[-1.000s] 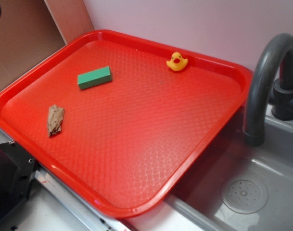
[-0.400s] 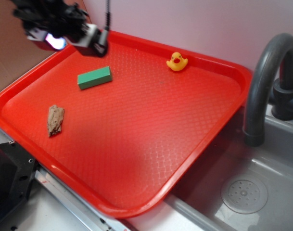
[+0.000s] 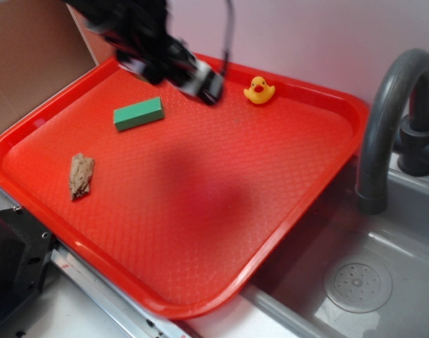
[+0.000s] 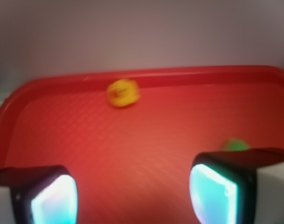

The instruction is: Grab the yellow duck.

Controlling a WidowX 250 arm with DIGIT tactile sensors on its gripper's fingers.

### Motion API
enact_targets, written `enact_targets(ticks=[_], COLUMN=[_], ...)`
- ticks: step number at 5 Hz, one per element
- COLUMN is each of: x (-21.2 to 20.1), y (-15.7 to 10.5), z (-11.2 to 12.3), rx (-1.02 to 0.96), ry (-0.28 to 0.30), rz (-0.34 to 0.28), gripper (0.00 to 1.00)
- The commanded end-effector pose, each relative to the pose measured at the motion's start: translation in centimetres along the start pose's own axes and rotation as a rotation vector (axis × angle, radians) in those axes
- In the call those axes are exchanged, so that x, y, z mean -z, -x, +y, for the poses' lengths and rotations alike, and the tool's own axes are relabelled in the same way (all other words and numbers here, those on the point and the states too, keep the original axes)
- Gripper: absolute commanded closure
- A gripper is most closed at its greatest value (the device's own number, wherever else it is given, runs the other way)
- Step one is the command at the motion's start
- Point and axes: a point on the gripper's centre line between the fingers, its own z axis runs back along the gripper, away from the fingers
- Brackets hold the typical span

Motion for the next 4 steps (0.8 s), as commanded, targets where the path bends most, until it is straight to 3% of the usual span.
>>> enact_targets(ticks=[1,3,4], x=[3.5,6.1,7.5], y=[-4.9,-6.7,-7.1], z=[-0.8,-1.0,-0.9], rx=[0.028,0.012,-0.006], ry=[0.011,-0.012,-0.052], rz=[-0.054,-0.050,-0.059], gripper=[0.00,0.00,0.00])
